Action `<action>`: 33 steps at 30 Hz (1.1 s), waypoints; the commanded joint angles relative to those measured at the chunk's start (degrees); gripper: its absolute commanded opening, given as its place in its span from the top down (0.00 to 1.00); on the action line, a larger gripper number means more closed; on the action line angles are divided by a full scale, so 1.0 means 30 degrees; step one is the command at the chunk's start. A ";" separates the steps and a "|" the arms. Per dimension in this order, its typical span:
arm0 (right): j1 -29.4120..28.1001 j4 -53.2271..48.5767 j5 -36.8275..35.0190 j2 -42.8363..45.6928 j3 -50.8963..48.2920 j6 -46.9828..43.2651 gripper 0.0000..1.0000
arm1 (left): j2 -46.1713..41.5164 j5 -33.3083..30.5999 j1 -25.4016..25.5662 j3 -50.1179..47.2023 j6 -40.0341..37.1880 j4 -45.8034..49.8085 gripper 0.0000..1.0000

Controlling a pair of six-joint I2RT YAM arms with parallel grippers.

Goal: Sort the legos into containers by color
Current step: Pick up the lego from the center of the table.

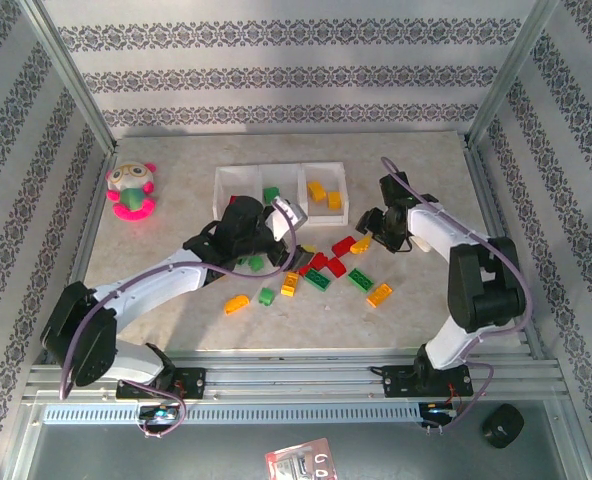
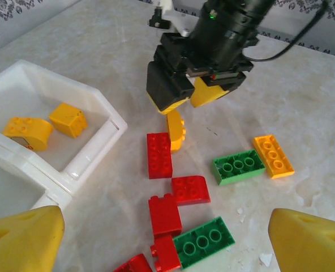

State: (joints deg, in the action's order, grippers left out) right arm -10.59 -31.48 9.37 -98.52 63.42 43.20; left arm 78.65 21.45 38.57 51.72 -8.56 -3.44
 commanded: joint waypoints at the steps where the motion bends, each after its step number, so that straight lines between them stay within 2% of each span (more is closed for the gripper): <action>1: 0.0248 -0.0453 0.0777 -0.0807 0.0654 0.0375 0.40 | -0.0478 0.0162 0.0324 -0.0481 0.0290 -0.0491 0.07; 7: 0.0424 -0.0398 0.1210 -0.1576 0.0738 0.0409 0.51 | -0.0277 0.0055 0.0357 -0.0629 0.0336 -0.0884 0.07; 17: 0.0574 -0.0316 0.1594 -0.1863 0.0665 0.0360 0.78 | 0.0156 0.0296 0.0357 -0.0447 0.0509 -0.1255 0.07; 26: 0.0418 -0.0694 0.1048 0.0262 0.0928 -0.0816 0.81 | -0.0351 -0.0139 0.0386 -0.1185 0.1195 -0.2128 0.06; 33: -0.1146 0.0351 0.0005 0.2093 0.2972 -0.3314 0.81 | -0.1088 -0.1111 0.0357 -0.2122 0.2247 -0.2407 0.01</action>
State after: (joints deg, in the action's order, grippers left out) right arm -11.66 -32.38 11.77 -94.35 68.51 38.02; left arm 77.78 19.62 39.00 46.41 -4.21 -7.40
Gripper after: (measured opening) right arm 0.188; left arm 0.993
